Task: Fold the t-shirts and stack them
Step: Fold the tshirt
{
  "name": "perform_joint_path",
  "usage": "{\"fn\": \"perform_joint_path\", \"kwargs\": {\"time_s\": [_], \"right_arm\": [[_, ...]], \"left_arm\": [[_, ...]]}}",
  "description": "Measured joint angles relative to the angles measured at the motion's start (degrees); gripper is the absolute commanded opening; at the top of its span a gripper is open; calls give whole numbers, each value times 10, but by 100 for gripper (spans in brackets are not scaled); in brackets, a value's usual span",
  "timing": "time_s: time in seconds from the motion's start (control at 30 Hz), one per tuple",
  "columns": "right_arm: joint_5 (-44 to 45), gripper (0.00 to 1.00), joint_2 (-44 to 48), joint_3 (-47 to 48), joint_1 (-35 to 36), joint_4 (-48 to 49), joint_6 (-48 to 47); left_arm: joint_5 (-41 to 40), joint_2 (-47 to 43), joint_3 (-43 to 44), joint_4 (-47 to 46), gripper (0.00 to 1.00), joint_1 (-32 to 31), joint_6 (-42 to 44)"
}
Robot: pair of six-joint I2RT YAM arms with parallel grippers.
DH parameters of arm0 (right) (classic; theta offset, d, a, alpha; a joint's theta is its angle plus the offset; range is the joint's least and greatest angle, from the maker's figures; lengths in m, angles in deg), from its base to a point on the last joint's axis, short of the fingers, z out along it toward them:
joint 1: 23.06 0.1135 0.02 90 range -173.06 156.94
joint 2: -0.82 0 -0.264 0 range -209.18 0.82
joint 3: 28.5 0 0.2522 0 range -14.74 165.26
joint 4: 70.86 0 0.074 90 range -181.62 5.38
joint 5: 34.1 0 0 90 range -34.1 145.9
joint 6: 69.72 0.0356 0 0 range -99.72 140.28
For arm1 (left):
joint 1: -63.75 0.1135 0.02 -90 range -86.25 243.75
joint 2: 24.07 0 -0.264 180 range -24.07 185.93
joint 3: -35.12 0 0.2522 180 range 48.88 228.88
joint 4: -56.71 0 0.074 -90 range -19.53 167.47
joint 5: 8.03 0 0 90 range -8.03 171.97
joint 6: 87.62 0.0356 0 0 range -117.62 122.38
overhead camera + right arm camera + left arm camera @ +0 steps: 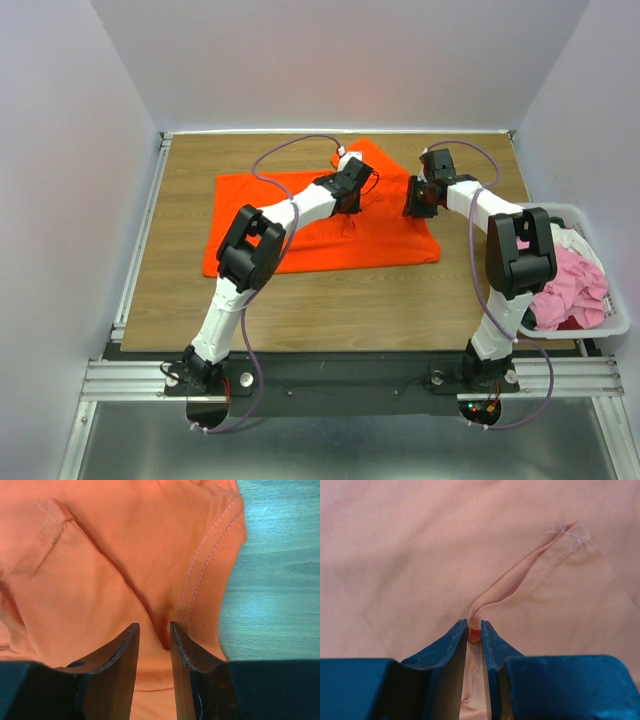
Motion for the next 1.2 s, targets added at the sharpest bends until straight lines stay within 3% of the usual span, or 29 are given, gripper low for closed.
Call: {"fn": "perform_joint_path", "kwargs": {"time_s": [0.53, 0.73, 0.87, 1.0, 1.2], "right_arm": [[10, 37, -1, -9, 0, -1, 0], [10, 37, -2, -9, 0, 0, 0], [10, 37, -2, -7, 0, -1, 0], [1, 36, -2, 6, 0, -2, -4], [-31, 29, -6, 49, 0, 0, -3]], "left_arm": [[-12, -2, -50, -24, 29, 22, 3], [-16, -23, -73, -32, 48, 26, -7], [-14, -40, -73, -29, 53, 26, -16], [-6, -69, -73, -27, 53, 26, -26], [28, -117, -73, -30, 38, 24, -47]]}}
